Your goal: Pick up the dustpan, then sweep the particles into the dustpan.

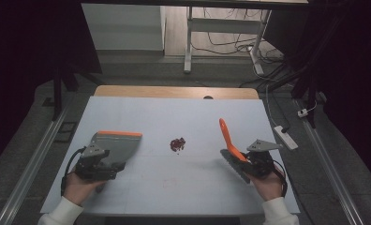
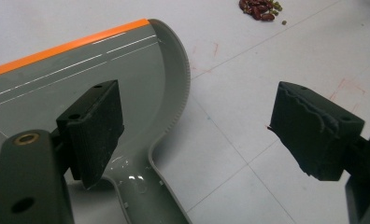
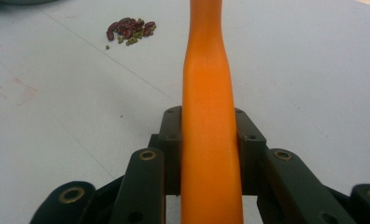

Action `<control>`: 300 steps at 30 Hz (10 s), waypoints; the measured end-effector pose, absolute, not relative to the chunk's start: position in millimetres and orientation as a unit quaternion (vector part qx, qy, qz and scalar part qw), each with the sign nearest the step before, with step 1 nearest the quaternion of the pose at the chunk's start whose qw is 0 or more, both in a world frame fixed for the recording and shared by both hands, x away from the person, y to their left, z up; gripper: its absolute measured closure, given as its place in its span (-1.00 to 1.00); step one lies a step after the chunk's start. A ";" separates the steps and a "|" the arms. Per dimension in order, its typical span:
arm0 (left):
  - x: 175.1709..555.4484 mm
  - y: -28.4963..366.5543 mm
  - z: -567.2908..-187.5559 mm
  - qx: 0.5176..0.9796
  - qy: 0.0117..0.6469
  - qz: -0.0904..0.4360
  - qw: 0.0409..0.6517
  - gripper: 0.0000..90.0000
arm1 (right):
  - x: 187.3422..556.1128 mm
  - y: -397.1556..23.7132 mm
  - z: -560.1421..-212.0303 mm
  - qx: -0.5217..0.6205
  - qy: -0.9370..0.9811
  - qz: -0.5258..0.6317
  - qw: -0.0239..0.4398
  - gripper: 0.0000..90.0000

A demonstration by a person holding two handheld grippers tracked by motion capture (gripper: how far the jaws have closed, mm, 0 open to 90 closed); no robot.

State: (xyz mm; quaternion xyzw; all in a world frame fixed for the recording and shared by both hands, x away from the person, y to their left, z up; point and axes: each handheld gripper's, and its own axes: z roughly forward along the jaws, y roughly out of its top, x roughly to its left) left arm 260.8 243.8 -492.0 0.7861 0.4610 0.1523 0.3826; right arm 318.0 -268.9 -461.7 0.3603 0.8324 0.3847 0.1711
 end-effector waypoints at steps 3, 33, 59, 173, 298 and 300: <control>260.3 243.6 -491.4 0.786 0.461 0.153 0.383 -0.60 | 317.8 -268.3 -461.6 0.360 0.832 0.385 0.174 0.56; 258.9 229.3 -477.6 0.798 0.442 0.157 0.378 -0.59 | 316.8 -269.6 -461.0 0.362 0.829 0.389 0.171 0.56; 255.3 234.8 -465.9 0.763 0.529 0.163 0.333 -0.64 | 316.7 -270.5 -459.2 0.357 0.827 0.402 0.164 0.56; 285.3 290.9 -512.2 0.776 0.504 0.096 0.367 0.37 | 311.1 -272.8 -454.6 0.367 0.818 0.401 0.189 0.56; 299.0 208.9 -511.6 0.912 0.300 0.003 0.279 0.37 | 377.3 -171.9 -446.0 0.297 0.839 0.410 0.198 0.56; 299.1 208.2 -512.0 0.913 0.299 0.004 0.278 0.37 | 382.3 -166.5 -446.4 0.295 0.839 0.411 0.198 0.56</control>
